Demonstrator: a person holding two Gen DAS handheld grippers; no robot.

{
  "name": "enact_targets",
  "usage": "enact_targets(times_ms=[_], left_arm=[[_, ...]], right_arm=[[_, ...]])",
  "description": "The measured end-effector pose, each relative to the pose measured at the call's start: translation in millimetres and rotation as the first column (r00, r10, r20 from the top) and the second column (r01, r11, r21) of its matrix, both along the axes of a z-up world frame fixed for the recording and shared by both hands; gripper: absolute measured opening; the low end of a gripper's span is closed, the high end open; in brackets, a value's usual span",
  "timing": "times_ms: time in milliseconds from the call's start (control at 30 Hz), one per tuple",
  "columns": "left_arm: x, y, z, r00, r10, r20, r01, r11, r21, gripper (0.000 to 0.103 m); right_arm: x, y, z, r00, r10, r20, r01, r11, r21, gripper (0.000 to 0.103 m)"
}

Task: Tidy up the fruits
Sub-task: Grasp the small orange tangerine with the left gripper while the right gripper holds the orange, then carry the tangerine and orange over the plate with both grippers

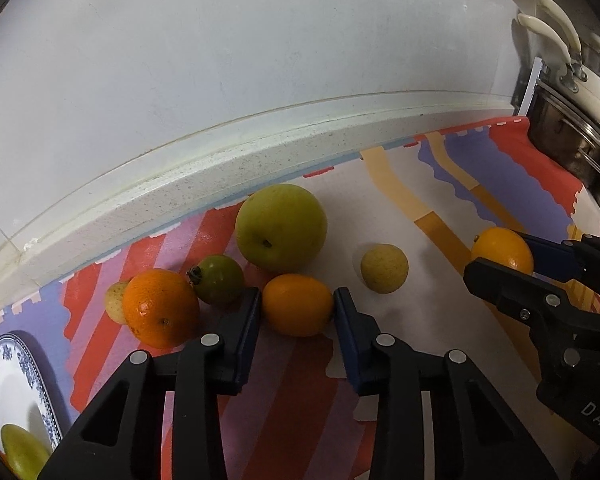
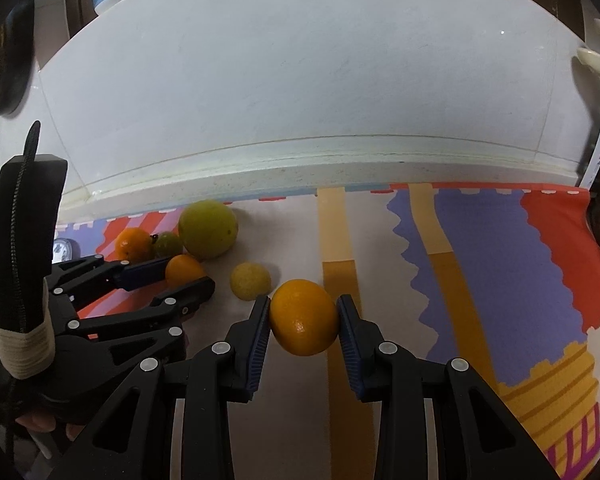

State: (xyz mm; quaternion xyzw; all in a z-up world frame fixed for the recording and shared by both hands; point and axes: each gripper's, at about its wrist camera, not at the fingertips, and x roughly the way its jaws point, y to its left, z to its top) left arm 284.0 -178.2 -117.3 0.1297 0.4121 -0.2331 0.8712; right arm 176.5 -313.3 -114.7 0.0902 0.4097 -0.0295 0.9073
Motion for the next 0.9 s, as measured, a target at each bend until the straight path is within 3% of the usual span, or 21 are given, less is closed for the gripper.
enact_targets(times_ms=[167,467,900], left_arm=[[-2,2,2,1.0,0.005,0.001,-0.005,1.0,-0.009,0.036],[-22,20,30,0.998,0.049,0.038,-0.047,0.998,-0.052,0.036],[-68,91,79,0.972,0.203,0.116,-0.191,0.975,-0.112,0.036]], right_arm=[[-2,-1,0,1.0,0.001,0.004,-0.001,1.0,-0.001,0.034],[-12,10,17,0.999,0.031,0.039,-0.031,1.0,-0.003,0.034],[-30,65,66,0.977,0.166,0.131,-0.164,0.986,-0.024,0.035]])
